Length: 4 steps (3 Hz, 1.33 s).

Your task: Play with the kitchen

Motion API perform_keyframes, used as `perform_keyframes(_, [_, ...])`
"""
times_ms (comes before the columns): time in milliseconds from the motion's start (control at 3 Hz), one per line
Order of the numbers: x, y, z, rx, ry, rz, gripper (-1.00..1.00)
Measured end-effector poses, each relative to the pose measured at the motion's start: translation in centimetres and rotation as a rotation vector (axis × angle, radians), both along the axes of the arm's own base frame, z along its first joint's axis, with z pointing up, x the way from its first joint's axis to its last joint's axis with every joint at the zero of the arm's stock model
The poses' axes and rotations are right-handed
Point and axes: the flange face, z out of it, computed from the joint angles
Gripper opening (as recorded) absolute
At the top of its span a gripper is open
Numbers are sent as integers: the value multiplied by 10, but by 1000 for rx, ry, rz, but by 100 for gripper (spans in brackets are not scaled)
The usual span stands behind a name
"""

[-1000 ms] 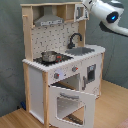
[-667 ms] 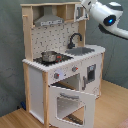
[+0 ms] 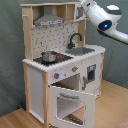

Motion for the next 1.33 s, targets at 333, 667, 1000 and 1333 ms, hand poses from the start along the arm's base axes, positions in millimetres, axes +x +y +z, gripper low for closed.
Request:
perform_keyframes(333, [0,11,-4,68,-69,-2,100])
perform_keyframes(667, [5,25,-7,136,-125,6,100])
perform_keyframes(1000, [12,36,-10,183,-160,9,100])
perform_keyframes(1333, [21,47,-17,233,-188,9,100])
